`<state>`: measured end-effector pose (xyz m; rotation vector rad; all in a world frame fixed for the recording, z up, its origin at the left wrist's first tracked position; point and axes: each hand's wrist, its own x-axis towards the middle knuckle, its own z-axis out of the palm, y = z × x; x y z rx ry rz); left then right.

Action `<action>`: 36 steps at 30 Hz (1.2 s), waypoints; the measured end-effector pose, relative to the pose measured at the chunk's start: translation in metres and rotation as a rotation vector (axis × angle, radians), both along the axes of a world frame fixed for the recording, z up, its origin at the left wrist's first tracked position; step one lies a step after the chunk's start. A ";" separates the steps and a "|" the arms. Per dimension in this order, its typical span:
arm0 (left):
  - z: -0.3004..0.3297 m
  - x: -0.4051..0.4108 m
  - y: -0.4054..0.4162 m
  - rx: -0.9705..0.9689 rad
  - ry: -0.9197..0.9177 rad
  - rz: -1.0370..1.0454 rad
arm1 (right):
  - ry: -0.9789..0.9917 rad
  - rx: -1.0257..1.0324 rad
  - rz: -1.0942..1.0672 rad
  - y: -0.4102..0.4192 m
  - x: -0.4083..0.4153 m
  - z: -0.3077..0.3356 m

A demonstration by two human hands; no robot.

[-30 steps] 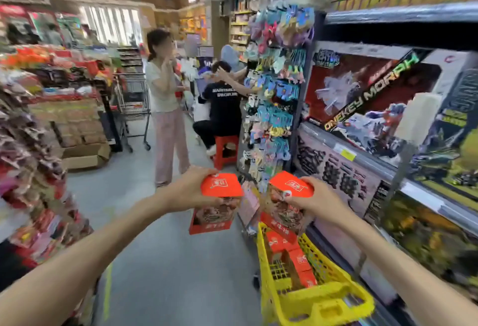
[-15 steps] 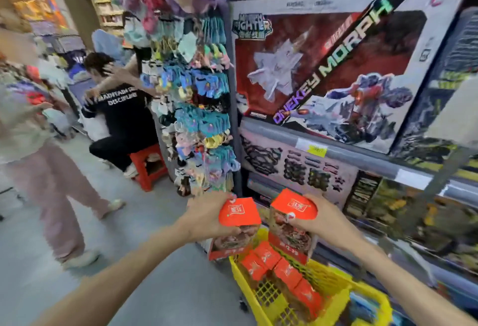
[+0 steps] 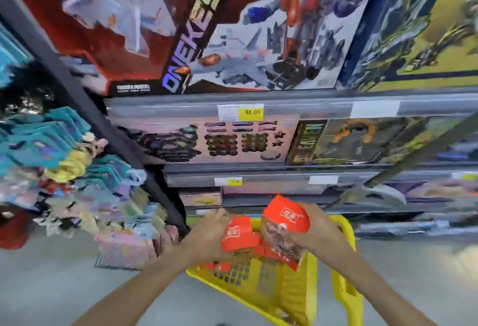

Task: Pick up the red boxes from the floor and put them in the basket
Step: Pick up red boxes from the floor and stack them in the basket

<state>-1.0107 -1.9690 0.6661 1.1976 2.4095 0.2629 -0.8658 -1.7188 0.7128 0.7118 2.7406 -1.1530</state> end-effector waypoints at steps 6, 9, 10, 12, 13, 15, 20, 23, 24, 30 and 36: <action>-0.103 -0.014 0.032 -0.115 -0.066 -0.156 | -0.085 -0.004 -0.193 -0.012 0.016 -0.084; -0.154 -0.015 0.041 -0.119 -0.113 -0.206 | -0.066 -0.031 -0.271 -0.011 0.025 -0.116; -0.170 -0.015 0.043 -0.097 -0.108 -0.226 | -0.063 -0.025 -0.287 -0.010 0.029 -0.125; -0.199 -0.016 0.045 -0.093 -0.101 -0.254 | -0.079 -0.011 -0.311 -0.008 0.035 -0.141; -0.212 -0.015 0.046 -0.099 -0.107 -0.260 | -0.081 -0.007 -0.323 -0.008 0.039 -0.146; -0.235 -0.014 0.050 -0.096 -0.102 -0.273 | -0.088 0.020 -0.326 -0.009 0.045 -0.156; -0.259 -0.004 0.070 0.051 -0.124 -0.305 | -0.088 0.070 -0.258 -0.020 0.042 -0.162; -0.262 -0.003 0.073 0.111 -0.119 -0.298 | -0.089 0.085 -0.243 -0.023 0.038 -0.162; -0.264 -0.003 0.069 0.117 -0.119 -0.308 | -0.088 0.071 -0.251 -0.024 0.039 -0.164; -0.263 0.002 0.045 0.163 -0.079 -0.357 | -0.094 -0.004 -0.285 -0.023 0.040 -0.168; -0.280 0.020 0.041 0.083 -0.135 -0.337 | -0.084 -0.007 -0.268 -0.021 0.038 -0.170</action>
